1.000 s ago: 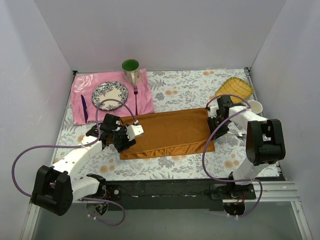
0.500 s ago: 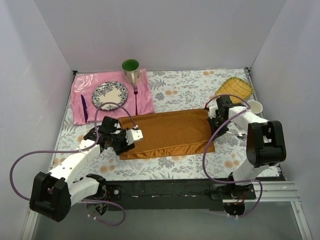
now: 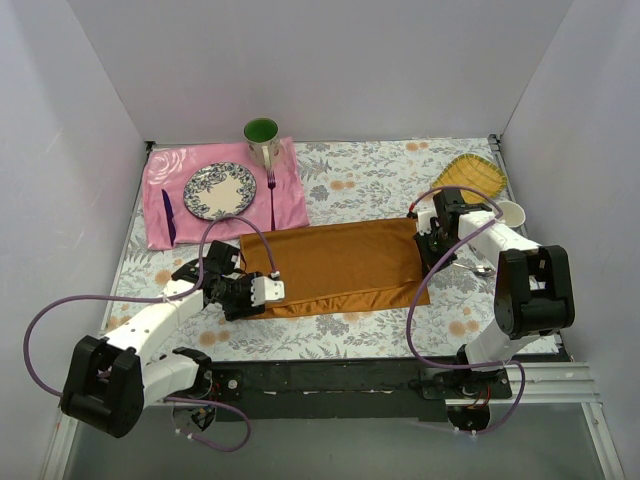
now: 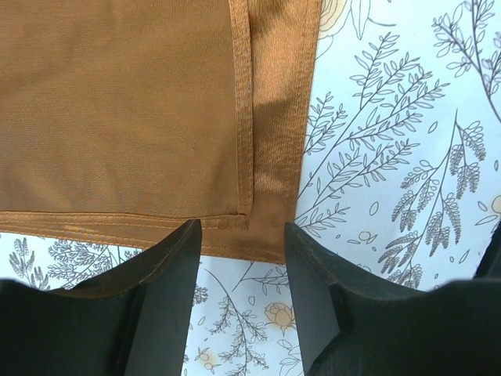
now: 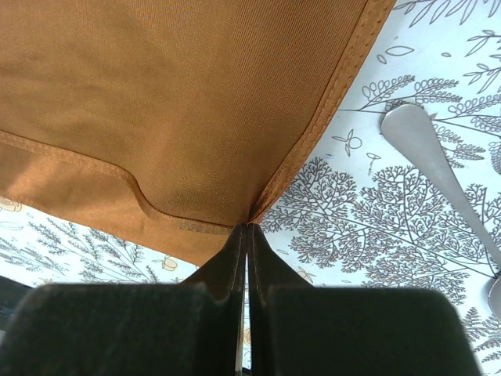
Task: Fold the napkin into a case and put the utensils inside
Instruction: Fold and flatten the napkin at the center of the board.
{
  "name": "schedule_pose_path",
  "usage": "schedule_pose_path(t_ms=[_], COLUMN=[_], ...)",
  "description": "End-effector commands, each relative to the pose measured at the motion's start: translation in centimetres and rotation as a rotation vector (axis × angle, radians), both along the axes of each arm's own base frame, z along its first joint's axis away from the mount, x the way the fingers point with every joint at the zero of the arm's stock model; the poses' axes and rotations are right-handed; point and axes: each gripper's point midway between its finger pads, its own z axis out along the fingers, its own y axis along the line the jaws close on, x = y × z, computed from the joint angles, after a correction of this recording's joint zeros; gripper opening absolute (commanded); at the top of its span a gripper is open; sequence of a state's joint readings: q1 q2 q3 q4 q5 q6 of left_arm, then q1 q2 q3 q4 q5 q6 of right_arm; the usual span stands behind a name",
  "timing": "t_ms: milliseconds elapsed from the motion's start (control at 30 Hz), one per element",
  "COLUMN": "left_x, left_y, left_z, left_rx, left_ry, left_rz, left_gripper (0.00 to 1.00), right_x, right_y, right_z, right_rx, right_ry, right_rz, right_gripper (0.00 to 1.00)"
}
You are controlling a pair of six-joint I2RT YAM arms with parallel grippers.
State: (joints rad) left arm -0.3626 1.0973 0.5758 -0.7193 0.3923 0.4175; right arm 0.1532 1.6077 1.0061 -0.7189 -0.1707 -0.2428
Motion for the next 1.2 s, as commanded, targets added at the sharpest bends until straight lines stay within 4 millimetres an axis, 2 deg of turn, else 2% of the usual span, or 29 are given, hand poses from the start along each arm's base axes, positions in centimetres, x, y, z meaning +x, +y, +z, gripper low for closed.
schedule_pose_path(t_ms=[0, 367, 533, 567, 667, 767, 800, 933, 1067, 1167], left_x=[0.0, 0.5, 0.8, 0.8, 1.0, 1.0, 0.9, 0.9, 0.7, 0.7], left_y=[0.4, 0.0, -0.1, -0.1, -0.1, -0.1, -0.1, -0.1, 0.2, 0.2], left_z=[-0.4, -0.9, -1.0, -1.1, -1.3, -1.4, -1.4, -1.2, -1.6, -1.8], left_rx=[0.032, 0.020, 0.018, 0.019, 0.022, 0.021, 0.021, 0.022, 0.039, 0.037], left_ry=[-0.023, -0.013, -0.023, -0.024, -0.027, -0.028, -0.026, -0.037, -0.027, -0.025], left_rz=[-0.048, -0.039, -0.038, -0.039, -0.038, -0.042, -0.049, -0.062, -0.067, -0.062], left_gripper=[0.44, 0.40, 0.30, 0.26, 0.24, 0.25, 0.33, 0.40, 0.42, 0.40], right_x=[0.6, 0.6, 0.5, 0.5, 0.7, 0.7, 0.6, 0.6, 0.7, 0.8], right_y=[0.8, 1.0, 1.2, 1.2, 1.3, 1.4, 1.4, 1.3, 1.4, 1.5], right_z=[1.9, 1.8, 1.7, 1.7, 1.9, 1.9, 1.9, 1.9, 1.8, 1.9], right_rx=[0.036, 0.045, 0.054, 0.055, 0.061, 0.062, 0.063, 0.060, 0.061, 0.066], right_ry=[-0.038, -0.039, -0.034, -0.034, -0.036, -0.035, -0.034, -0.033, -0.031, -0.032], right_rz=[0.023, 0.035, 0.034, 0.035, 0.036, 0.034, 0.035, 0.034, 0.034, 0.035], right_gripper=[0.01, 0.01, 0.01, 0.01, 0.01, 0.01, 0.01, 0.01, 0.01, 0.01])
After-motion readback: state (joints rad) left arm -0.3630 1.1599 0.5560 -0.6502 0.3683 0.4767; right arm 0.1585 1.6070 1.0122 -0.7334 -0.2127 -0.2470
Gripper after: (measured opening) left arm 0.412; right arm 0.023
